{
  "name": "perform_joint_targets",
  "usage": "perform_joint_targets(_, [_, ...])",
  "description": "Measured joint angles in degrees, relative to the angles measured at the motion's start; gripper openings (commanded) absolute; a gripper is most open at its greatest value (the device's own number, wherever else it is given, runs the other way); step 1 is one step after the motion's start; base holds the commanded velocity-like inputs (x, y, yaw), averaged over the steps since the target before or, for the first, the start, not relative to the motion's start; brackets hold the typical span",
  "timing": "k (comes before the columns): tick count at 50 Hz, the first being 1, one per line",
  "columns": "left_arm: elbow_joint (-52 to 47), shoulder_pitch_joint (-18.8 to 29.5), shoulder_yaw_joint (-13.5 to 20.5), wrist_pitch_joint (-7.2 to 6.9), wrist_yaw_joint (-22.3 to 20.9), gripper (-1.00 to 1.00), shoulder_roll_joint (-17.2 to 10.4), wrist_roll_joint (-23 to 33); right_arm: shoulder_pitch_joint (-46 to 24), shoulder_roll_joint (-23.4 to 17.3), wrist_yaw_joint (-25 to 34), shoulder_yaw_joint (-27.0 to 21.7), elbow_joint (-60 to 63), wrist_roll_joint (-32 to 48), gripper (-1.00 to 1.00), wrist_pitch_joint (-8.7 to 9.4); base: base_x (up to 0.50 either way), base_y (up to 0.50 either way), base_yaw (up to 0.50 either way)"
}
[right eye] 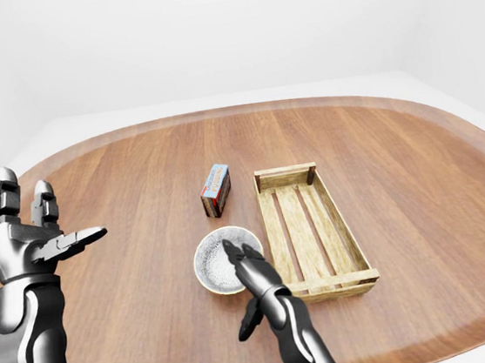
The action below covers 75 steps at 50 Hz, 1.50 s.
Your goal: Pick up the bowl on the left and put it in the tray.
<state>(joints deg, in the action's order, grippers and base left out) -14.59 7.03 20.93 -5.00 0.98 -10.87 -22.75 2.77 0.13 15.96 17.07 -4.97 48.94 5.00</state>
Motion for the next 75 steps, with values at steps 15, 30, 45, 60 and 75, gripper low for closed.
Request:
perform_joint_targets(15, [0.1, 0.15, -0.02, 0.0, 0.16, 1.0, -0.09, -0.04, -1.39, 0.95, 0.87, 0.79, -2.19, 2.47, 1.0, 0.0, 0.0, 0.0, 0.0])
perform_joint_targets(30, [-0.11, 0.24, 0.08, 0.0, 0.25, 1.0, -0.16, -0.13, -2.35, 1.91, 0.56, 1.54, -5.26, 3.99, 1.0, 0.0, 0.0, 0.0, 0.0])
perform_joint_targets(45, [0.0, 0.26, -0.1, 0.0, 0.29, 1.0, -0.06, -0.02, -3.48, 2.76, -1.25, 1.49, -10.68, 4.02, 1.0, 0.0, 0.0, 0.0, 0.0])
perform_joint_targets(60, [-0.52, 0.12, -0.12, 0.0, 0.26, 1.0, 0.05, -0.02, -5.16, 3.68, -4.31, 1.02, -18.24, 3.39, 1.0, 0.0, 0.0, 0.0, 0.0])
perform_joint_targets(75, [-0.08, 0.27, -0.1, 0.0, 0.33, 1.0, -0.06, -0.01, -6.78, 4.17, -6.57, 0.52, -22.64, 4.2, -1.0, 0.0, 0.0, 0.0, 0.0])
